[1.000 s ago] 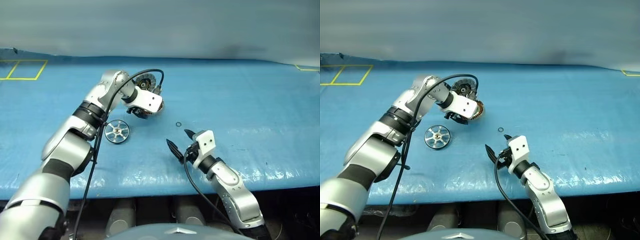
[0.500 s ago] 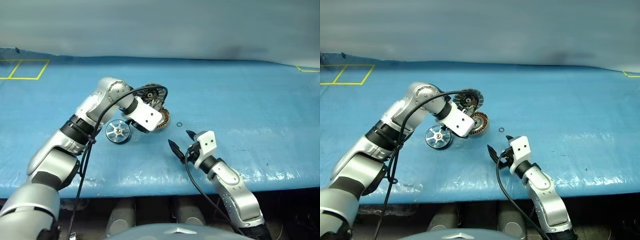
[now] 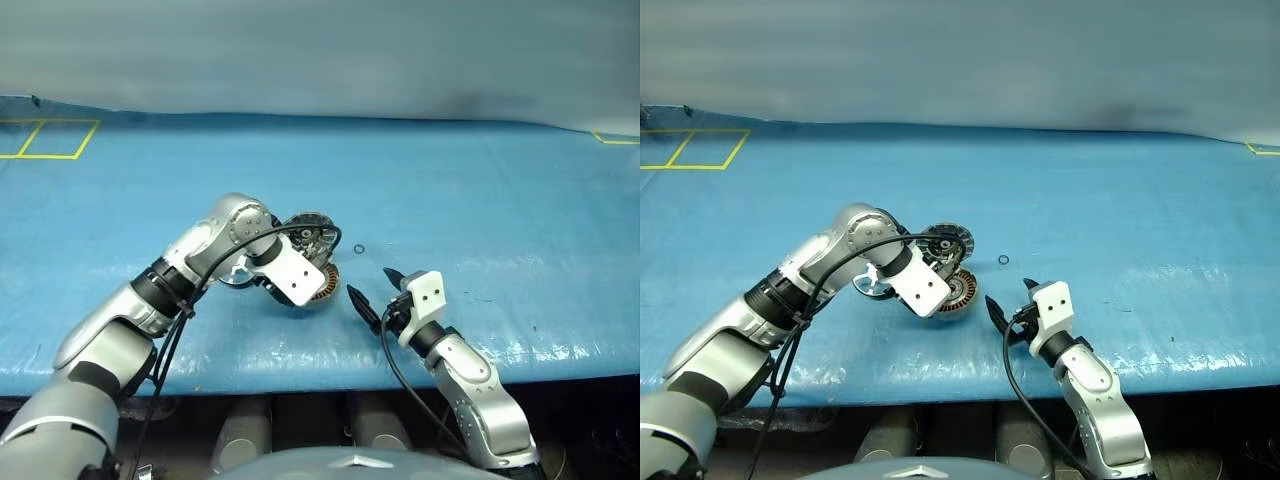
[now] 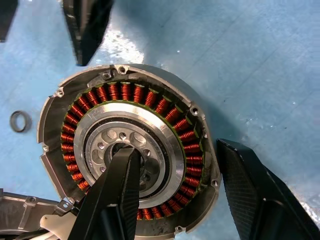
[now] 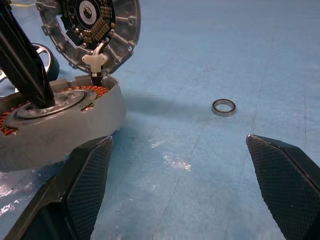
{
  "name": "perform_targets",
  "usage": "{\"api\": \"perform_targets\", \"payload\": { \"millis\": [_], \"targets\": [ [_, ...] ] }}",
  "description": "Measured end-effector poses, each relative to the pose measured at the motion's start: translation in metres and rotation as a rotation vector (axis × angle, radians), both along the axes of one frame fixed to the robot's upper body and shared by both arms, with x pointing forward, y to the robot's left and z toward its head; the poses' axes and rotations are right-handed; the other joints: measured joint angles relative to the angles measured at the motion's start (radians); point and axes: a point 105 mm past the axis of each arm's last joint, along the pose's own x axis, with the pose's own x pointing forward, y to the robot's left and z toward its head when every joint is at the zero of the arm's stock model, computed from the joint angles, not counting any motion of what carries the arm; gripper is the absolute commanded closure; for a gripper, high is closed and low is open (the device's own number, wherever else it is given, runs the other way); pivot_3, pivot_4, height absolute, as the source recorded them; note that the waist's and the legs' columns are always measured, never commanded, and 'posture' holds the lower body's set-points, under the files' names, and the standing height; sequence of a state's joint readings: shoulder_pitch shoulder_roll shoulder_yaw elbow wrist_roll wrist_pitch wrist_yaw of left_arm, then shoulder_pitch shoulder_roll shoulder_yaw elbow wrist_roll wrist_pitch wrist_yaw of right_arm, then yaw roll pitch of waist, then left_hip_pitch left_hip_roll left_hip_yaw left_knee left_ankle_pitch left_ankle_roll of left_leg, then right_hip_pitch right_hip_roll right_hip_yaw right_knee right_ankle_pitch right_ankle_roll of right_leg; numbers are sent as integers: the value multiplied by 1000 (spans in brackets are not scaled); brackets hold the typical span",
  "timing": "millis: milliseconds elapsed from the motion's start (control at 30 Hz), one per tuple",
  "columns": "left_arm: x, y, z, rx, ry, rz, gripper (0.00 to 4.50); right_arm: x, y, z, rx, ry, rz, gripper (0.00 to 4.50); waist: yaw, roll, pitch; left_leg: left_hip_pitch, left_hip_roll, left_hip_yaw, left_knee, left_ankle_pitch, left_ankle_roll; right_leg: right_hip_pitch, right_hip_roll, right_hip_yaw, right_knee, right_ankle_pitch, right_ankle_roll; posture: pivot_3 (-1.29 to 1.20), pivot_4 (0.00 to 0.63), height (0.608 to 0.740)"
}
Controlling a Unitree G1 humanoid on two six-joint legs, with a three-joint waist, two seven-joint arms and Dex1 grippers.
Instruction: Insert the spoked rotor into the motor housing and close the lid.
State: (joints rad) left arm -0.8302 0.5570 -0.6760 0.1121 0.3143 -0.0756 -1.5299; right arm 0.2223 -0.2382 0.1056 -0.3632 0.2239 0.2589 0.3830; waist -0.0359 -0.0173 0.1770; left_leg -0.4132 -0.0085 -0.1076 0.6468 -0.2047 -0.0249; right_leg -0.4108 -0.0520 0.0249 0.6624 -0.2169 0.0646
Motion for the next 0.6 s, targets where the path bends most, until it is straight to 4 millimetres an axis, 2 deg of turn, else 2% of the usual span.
{"api": "perform_targets", "payload": {
  "millis": [367, 600],
  "targets": [
    [4, 0, 1, 28, -35, -18, 2426, -27, -7, -8, -37, -21, 91, 0, 0, 0, 0, 0, 0, 0, 0, 0, 0, 0, 0, 0, 0, -1, -1, 0, 150, 740],
    [7, 2, 3, 46, -54, -26, 2426, -31, -7, -8, -44, -24, 147, 0, 0, 0, 0, 1, 0, 0, 0, 0, 0, 0, 0, 0, 0, -1, -1, 0, 150, 740]
  ]
}}
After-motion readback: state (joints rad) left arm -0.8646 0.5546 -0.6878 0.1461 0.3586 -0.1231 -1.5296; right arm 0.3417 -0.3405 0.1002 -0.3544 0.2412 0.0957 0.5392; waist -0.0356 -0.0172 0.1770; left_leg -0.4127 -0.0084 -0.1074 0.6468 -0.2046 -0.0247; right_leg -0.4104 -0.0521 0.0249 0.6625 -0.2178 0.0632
